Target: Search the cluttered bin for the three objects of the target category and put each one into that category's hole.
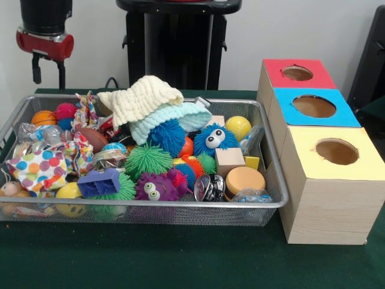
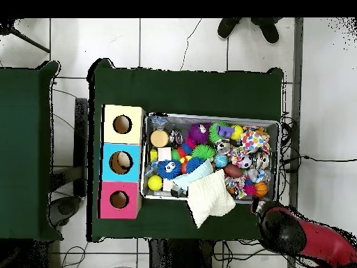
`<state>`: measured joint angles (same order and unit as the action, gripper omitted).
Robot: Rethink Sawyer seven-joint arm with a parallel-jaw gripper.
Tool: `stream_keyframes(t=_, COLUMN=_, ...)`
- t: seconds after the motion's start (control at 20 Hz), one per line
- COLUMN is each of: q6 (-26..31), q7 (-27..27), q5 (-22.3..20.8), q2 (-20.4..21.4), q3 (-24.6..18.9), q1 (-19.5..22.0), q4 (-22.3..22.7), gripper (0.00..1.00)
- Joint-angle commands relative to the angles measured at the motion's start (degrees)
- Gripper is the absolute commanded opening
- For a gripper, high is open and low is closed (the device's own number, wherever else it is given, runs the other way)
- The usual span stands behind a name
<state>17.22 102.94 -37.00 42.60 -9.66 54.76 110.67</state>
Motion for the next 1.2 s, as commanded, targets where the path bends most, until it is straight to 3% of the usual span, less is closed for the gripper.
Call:
stream_keyframes(t=0.05, q6=1.17, q7=10.08, q5=3.99, q2=0.41, q3=3.44, q1=-3.0, q4=-0.03, gripper=1.0)
stream_keyframes(t=0.15, q6=0.22, q7=10.24, q5=4.16, q2=-1.23, q3=4.39, q1=-3.92, q4=-0.9, gripper=1.0)
stream_keyframes(t=0.6, q6=-1.1, q7=8.08, q5=5.3, q2=-0.82, q3=5.53, q1=-4.11, q4=-0.22, gripper=1.0)
stream_keyframes(t=0.9, q6=2.57, q7=9.89, q5=7.22, q2=1.67, q3=7.79, q1=-9.57, q4=0.28, gripper=1.0)
stream_keyframes(t=1.2, q6=1.74, q7=8.23, q5=8.86, q2=1.54, q3=8.02, q1=-9.76, q4=0.74, gripper=1.0)
